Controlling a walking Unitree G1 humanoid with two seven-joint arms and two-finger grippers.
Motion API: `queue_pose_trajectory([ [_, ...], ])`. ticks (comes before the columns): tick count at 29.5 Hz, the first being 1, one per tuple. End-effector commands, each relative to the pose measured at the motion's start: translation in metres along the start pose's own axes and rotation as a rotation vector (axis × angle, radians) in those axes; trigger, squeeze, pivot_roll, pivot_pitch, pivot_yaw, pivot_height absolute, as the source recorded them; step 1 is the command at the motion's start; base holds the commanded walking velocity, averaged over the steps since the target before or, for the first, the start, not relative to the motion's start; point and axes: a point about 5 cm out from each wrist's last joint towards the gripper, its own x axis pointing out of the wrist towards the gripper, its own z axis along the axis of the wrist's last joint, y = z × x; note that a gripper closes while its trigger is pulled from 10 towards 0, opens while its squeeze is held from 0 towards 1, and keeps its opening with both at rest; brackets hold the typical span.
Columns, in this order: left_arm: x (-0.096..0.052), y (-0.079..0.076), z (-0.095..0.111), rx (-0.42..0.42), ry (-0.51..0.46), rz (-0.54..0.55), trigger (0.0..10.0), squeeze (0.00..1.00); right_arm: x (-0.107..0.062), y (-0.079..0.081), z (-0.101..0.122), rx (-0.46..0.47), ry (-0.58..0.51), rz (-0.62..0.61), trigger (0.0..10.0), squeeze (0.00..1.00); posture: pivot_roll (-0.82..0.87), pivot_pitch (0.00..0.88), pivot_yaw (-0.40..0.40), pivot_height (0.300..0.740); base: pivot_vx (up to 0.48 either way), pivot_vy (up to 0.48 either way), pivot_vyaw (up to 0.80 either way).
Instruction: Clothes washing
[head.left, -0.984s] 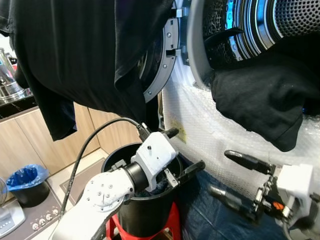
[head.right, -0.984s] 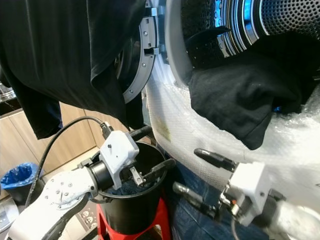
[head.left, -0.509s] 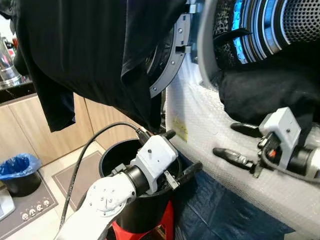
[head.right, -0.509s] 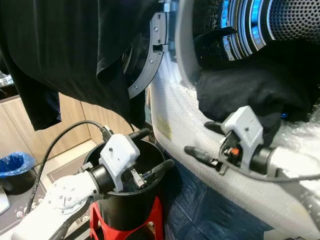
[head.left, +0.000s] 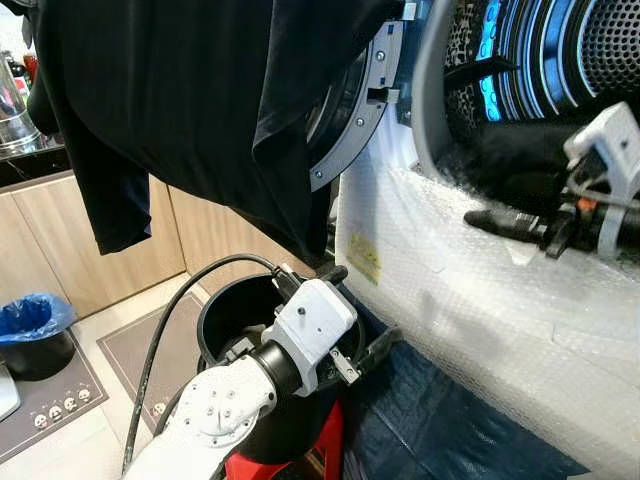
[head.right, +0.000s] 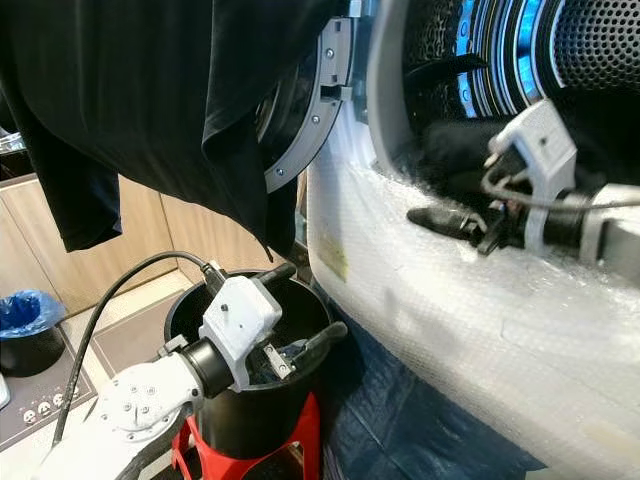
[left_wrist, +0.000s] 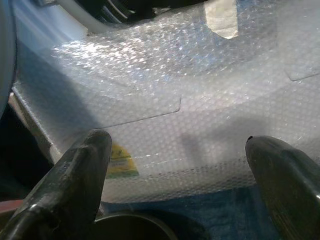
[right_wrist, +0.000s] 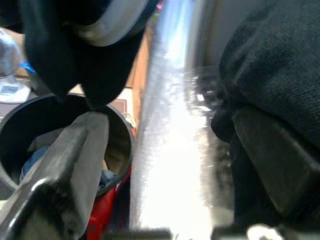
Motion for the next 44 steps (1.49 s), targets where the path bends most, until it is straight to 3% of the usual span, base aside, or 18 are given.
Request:
queue_pose_trajectory([
  [1, 0.000, -0.003, 0.005, 0.009, -0.016, -0.006, 10.0, 0.00, 0.003, -0.008, 0.004, 0.027, 0.031, -0.075, 10.0, 0.00, -0.03, 0.000, -0.105, 0.740, 0.000, 0.000, 0.00],
  [3, 0.000, -0.003, 0.005, 0.009, -0.016, -0.005, 10.0, 0.00, 0.005, -0.010, 0.005, 0.036, 0.039, -0.092, 10.0, 0.00, -0.03, 0.000, -0.105, 0.740, 0.000, 0.000, 0.00],
  [5, 0.000, -0.003, 0.005, 0.009, -0.015, -0.002, 10.0, 0.00, 0.014, -0.022, 0.011, 0.060, 0.082, -0.218, 10.0, 0.00, -0.03, 0.002, -0.107, 0.740, 0.000, 0.000, 0.00],
  [10, -0.001, -0.004, 0.005, 0.007, -0.013, 0.003, 10.0, 0.00, 0.020, -0.040, 0.017, 0.123, 0.133, -0.388, 10.0, 0.00, -0.02, 0.010, -0.116, 0.740, 0.000, 0.000, 0.00],
  [12, -0.002, -0.005, 0.005, 0.003, -0.009, 0.010, 10.0, 0.00, 0.024, -0.049, 0.022, 0.089, 0.188, -0.513, 10.0, 0.00, -0.01, 0.019, -0.124, 0.740, 0.000, 0.000, 0.00],
  [17, -0.004, -0.007, 0.006, -0.001, -0.005, 0.018, 10.0, 0.00, 0.031, -0.058, 0.030, -0.025, 0.268, -0.670, 10.0, 0.00, 0.00, 0.030, -0.135, 0.740, 0.000, 0.000, 0.00],
  [22, -0.006, -0.010, 0.006, -0.012, -0.002, 0.026, 10.0, 0.00, 0.029, -0.072, 0.043, -0.135, 0.290, -0.877, 10.0, 0.00, 0.00, 0.043, -0.150, 0.740, 0.000, 0.000, 0.00],
  [23, -0.006, -0.012, 0.007, -0.018, 0.001, 0.030, 10.0, 0.00, 0.027, -0.077, 0.047, -0.204, 0.293, -0.950, 10.0, 0.00, 0.00, 0.053, -0.162, 0.740, 0.000, 0.000, 0.00],
  [27, -0.007, -0.016, 0.006, -0.032, 0.005, 0.036, 10.0, 0.00, 0.025, -0.083, 0.051, -0.339, 0.306, -1.055, 10.0, 0.00, 0.01, 0.066, -0.176, 0.740, 0.000, 0.000, 0.00],
  [30, -0.009, -0.018, 0.006, -0.039, 0.010, 0.042, 10.0, 0.00, 0.023, -0.087, 0.058, -0.588, 0.325, -1.132, 10.0, 0.00, 0.02, 0.076, -0.187, 0.740, 0.000, 0.000, 0.00],
  [31, -0.011, -0.020, 0.006, -0.045, 0.017, 0.050, 10.0, 0.00, 0.020, -0.091, 0.065, -0.762, 0.317, -1.204, 10.0, 0.00, 0.02, 0.080, -0.194, 0.740, 0.000, 0.000, 0.00],
  [33, -0.013, -0.021, 0.006, -0.049, 0.025, 0.056, 10.0, 0.00, 0.017, -0.093, 0.072, -0.886, 0.307, -1.264, 10.0, 0.00, 0.03, 0.084, -0.197, 0.740, 0.000, 0.000, 0.00],
  [36, -0.015, -0.022, 0.005, -0.056, 0.033, 0.063, 10.0, 0.00, 0.014, -0.095, 0.075, -0.953, 0.306, -1.284, 10.0, 0.00, 0.03, 0.085, -0.197, 0.740, 0.000, 0.000, 0.00],
  [39, -0.015, -0.023, 0.006, -0.056, 0.032, 0.062, 10.0, 0.00, 0.015, -0.095, 0.078, -1.081, 0.279, -1.285, 10.0, 0.00, 0.03, 0.085, -0.197, 0.740, 0.000, 0.000, 0.00],
  [40, -0.015, -0.024, 0.006, -0.059, 0.033, 0.062, 10.0, 0.00, 0.016, -0.095, 0.075, -0.975, 0.257, -1.246, 10.0, 0.00, 0.03, 0.079, -0.196, 0.740, 0.000, 0.000, 0.00],
  [41, -0.015, -0.024, 0.006, -0.059, 0.033, 0.059, 10.0, 0.00, 0.022, -0.096, 0.065, -0.728, 0.260, -1.115, 10.0, 0.00, 0.03, 0.079, -0.196, 0.740, 0.000, 0.000, 0.00],
  [42, -0.015, -0.024, 0.006, -0.058, 0.035, 0.058, 10.0, 0.00, 0.033, -0.090, 0.054, -0.390, 0.258, -0.883, 10.0, 0.00, 0.03, 0.076, -0.192, 0.740, 0.000, 0.000, 0.00],
  [44, -0.015, -0.023, 0.006, -0.057, 0.035, 0.058, 10.0, 0.00, 0.036, -0.085, 0.051, -0.243, 0.272, -0.785, 10.0, 0.00, 0.03, 0.076, -0.192, 0.740, 0.000, 0.000, 0.00],
])
